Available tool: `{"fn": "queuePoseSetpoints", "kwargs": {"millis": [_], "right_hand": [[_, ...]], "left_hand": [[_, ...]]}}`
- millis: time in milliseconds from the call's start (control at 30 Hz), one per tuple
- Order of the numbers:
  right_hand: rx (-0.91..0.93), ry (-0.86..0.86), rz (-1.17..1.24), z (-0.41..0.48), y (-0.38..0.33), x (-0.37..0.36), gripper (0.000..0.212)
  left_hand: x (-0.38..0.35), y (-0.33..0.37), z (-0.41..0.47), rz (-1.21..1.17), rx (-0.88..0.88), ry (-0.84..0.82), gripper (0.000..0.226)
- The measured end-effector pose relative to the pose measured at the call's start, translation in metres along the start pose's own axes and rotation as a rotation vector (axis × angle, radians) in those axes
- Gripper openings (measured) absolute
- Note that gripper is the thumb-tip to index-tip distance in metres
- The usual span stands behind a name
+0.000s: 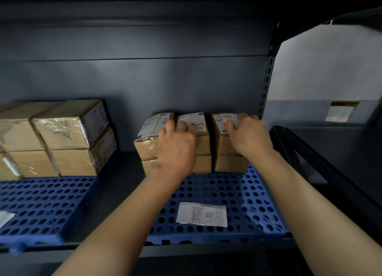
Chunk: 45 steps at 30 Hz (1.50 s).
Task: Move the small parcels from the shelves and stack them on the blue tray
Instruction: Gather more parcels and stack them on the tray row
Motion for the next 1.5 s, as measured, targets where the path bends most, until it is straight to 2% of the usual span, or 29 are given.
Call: {"fn": "queuePoseSetpoints", "kwargs": {"millis": [500, 1500], "right_hand": [[0.002, -0.028, 0.086, -0.001, -0.01, -0.003, 0.047], [-0.008, -0.001, 0.046, -0.001, 0.002, 0.005, 0.048]], "left_hand": [[0.001, -0.003, 0.0, 0.016, -0.005, 0.0, 0.044], [0.016, 0.007, -0.006, -0.009, 0.001, 0.06, 0.042]]}}
Point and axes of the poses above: each hand's wrist, its own z-axis towards the middle knuckle, its own x-axis out of the back of the hand, y = z × x, the point moved 2 cm from there along z, towards the middle knuckle, and after that the axes turned 6 degrees about z, right-handed, at the moved point
